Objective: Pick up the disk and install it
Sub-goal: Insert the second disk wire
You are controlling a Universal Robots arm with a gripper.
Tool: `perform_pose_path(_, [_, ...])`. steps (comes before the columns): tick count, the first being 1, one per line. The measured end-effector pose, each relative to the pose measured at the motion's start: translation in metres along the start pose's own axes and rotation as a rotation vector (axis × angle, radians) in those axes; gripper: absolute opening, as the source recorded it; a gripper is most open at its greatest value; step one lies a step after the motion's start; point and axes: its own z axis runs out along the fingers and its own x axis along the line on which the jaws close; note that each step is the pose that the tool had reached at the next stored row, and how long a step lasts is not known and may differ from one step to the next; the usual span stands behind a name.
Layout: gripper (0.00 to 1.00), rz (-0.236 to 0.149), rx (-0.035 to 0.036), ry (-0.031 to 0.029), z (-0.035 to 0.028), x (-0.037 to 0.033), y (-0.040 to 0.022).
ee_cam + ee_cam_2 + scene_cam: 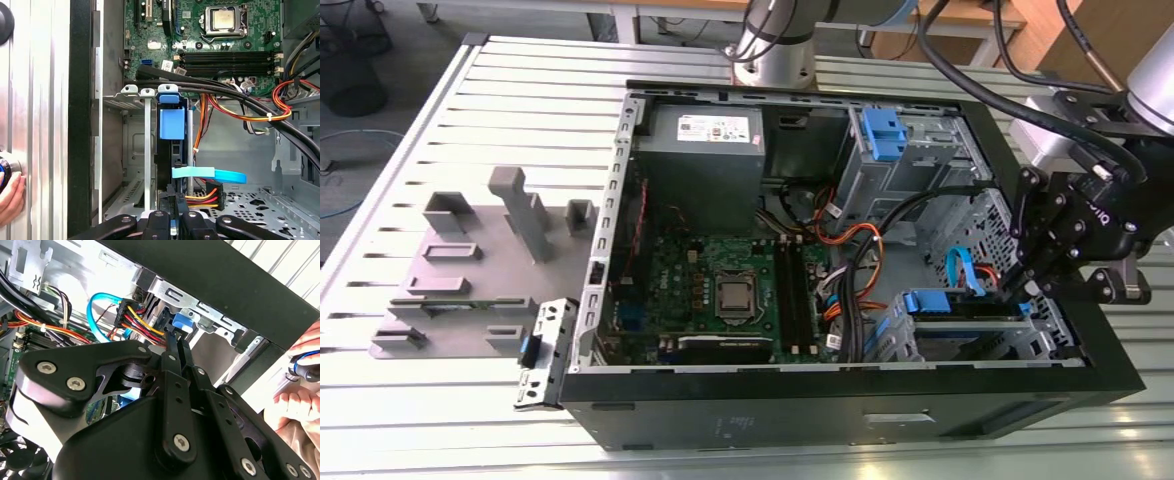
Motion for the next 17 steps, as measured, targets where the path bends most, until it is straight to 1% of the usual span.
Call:
perform_pose_path(12, [0.17, 0.0, 0.0, 0.0007, 0.0001, 0.0, 0.0])
perform_pose_path(13, [0.24, 0.0, 0.0, 0.0008, 0.0001, 0.0, 0.0])
perform_pose_path(17, [0.24, 0.0, 0.0, 0.0009, 0.0004, -0.0001, 0.0])
